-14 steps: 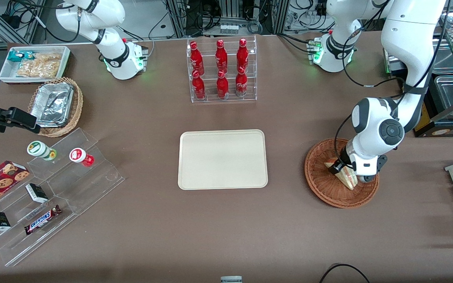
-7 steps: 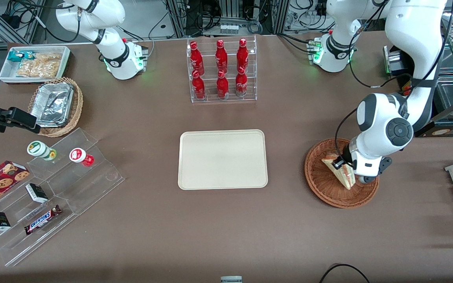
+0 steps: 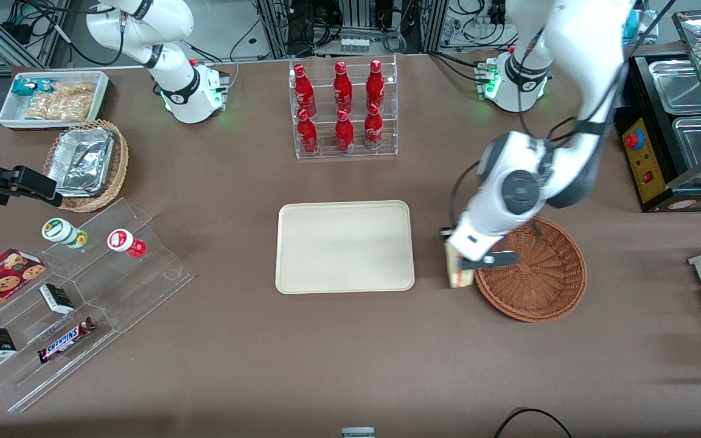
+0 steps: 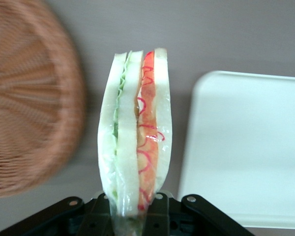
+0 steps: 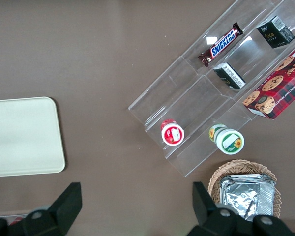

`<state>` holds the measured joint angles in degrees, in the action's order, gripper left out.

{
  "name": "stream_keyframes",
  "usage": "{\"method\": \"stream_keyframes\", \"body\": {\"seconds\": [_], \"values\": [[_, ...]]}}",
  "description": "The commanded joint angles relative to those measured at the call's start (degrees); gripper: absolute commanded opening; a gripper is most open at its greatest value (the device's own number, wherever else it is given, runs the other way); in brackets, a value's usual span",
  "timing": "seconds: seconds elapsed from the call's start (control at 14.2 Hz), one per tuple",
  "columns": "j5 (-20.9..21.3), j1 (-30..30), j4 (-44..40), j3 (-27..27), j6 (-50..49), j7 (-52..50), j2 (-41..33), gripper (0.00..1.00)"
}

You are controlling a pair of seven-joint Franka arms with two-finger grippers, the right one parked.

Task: Place sandwich from basket to tray
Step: 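Lift the sandwich and carry it over the cream tray, then lower the sandwich onto the tray and open the left gripper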

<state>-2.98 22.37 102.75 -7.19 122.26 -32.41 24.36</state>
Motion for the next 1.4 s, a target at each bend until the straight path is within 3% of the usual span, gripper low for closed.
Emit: {"method": "stream_keyframes", "body": {"seconds": [0.0, 0.28, 0.77, 1.33], "values": [[1.7, 5.6, -10.2, 0.9, -1.8, -6.6, 7.8, 0.00], [1.5, 11.1, -15.9, 0.9, -2.6, -13.1, 12.0, 0.00], [1.5, 17.2, -25.9, 0.9, -2.3, -15.8, 19.7, 0.00], [1.9, 19.3, -26.1, 0.7, -2.1, -15.4, 21.8, 0.00]]}}
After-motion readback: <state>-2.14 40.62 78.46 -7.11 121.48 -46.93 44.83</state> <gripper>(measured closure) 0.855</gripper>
